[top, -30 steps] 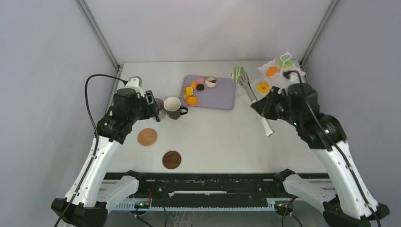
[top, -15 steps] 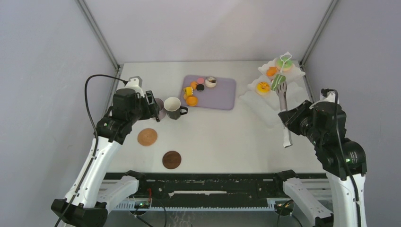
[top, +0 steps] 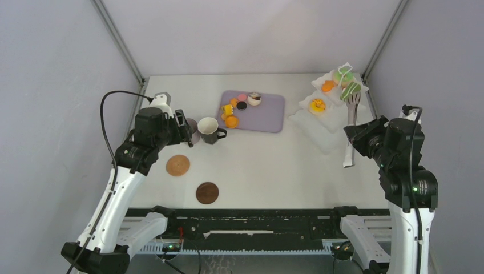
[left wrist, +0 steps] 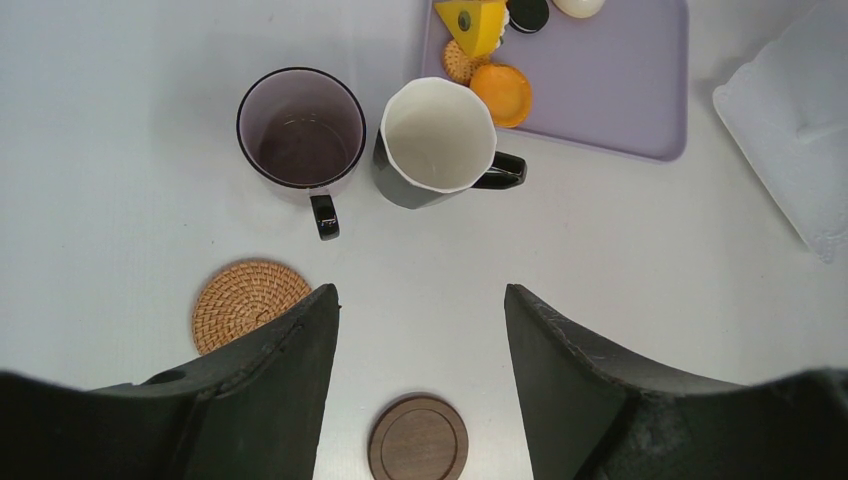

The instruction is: Serve the afternoon tea

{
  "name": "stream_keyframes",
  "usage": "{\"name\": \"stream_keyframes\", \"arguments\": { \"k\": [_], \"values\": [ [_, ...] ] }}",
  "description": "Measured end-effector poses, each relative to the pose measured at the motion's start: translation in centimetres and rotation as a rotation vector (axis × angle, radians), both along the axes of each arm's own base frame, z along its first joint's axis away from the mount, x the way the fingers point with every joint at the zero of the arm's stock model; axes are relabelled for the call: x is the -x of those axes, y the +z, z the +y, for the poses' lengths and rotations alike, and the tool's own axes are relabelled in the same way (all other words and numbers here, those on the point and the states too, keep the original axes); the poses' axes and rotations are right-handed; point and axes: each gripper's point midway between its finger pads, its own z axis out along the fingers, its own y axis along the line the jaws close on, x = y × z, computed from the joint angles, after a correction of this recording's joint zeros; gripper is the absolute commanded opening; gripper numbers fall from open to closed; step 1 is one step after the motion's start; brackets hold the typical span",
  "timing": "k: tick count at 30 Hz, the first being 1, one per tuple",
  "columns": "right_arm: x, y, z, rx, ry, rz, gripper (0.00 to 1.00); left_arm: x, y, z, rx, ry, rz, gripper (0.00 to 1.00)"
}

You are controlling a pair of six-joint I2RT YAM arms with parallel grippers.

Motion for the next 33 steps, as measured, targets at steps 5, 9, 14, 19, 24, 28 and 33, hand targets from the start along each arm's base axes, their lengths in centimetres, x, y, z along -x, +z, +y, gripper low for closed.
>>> {"name": "stream_keyframes", "arguments": {
  "k": [5, 9, 14, 19, 24, 28, 33],
  "values": [
    [-1.9, 0.1, 0.1, -0.047, -0.01, -0.02, 0.0, 0.0, 0.0, 0.0, 0.0, 0.0, 0.0, 0.66],
    [-3.3, 0.0, 0.2, -0.087, -0.008, -0.02, 0.0, 0.0, 0.0, 0.0, -0.001, 0.001, 0.0, 0.66],
    [-4.6, -0.2, 0.4, -0.123, -0.01, -0.018, 0.0, 0.0, 0.0, 0.1, -0.004, 0.004, -0.001, 0.66],
    [-4.8, -0.5, 0.2, -0.142, -0.026, -0.017, 0.0, 0.0, -0.2, 0.1, -0.008, 0.002, 0.003, 0.66],
    [-5.1, -1.7, -0.2, -0.15, -0.044, 0.001, 0.0, 0.0, -0.6, 0.2, -0.021, -0.003, 0.012, 0.66],
    [-5.2, -2.5, -0.4, -0.159, -0.052, 0.02, 0.04, 0.0, -0.6, 0.2, -0.022, -0.003, 0.012, 0.66],
    [-5.5, -2.3, -0.2, -0.178, -0.041, 0.004, 0.42, 0.0, -0.6, 0.2, -0.022, -0.003, 0.012, 0.67]
  ]
}}
